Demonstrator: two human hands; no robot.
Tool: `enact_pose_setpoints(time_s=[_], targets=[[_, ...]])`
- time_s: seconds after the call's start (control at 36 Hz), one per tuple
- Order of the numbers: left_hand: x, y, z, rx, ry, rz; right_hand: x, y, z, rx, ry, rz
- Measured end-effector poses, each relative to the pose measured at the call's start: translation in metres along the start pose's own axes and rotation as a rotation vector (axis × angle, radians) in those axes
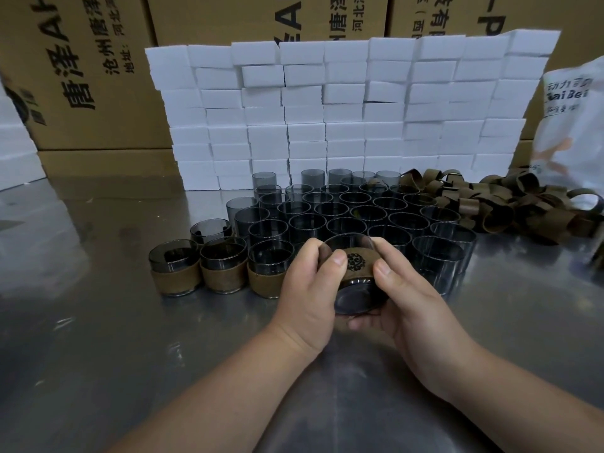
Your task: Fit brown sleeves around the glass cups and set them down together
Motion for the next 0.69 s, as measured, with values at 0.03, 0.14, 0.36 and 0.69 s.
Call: enact_pose_setpoints(time_s=[0.03, 0.14, 0.36, 0.69], targets=[[0.0001, 0.0001, -0.0001, 0.001, -0.002, 0.003, 0.0000, -0.0002, 0.0001, -0.002, 0.003, -0.003], [0.0016, 0.0000, -0.0004, 0.002, 0.002, 0.006, -0.0001, 0.0000, -0.0004, -0.004, 0.011, -0.006], [0.0035, -0.0001, -0.0006, 0.006, 0.030, 0.003, -0.0002, -0.0012, 0.0001, -0.014, 0.006, -0.028], [0.0049, 0.0003, -0.0009, 0.027, 0.017, 0.019, -0.0001, -0.0013, -0.0010, -0.028, 0.010, -0.032]])
Point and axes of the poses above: each hand's wrist, its own z-axis away from the middle knuckle, its own y-axis out of the palm, x = y × z, the point moved 2 cm from there along -z, towards the middle knuckle, and after that the axes turned 5 degrees about -z, right-handed, at the moved point
